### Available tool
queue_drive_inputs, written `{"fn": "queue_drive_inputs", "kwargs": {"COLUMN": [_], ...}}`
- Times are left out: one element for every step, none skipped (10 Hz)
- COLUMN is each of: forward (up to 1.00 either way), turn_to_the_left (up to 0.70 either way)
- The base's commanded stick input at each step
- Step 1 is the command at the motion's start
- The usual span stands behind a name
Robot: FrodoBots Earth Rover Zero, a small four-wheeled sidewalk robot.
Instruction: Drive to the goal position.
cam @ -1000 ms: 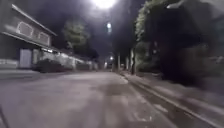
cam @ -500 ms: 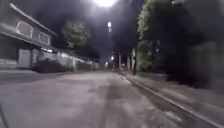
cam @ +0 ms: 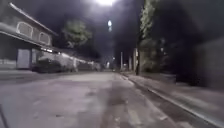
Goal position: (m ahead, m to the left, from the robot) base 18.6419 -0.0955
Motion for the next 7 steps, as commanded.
{"fn": "queue_drive_inputs", "kwargs": {"forward": [0.7,0.7,0.7,0.7,0.7,0.7,0.7], "turn_to_the_left": [0.0,0.0,0.0,0.0,0.0,0.0,0.0]}}
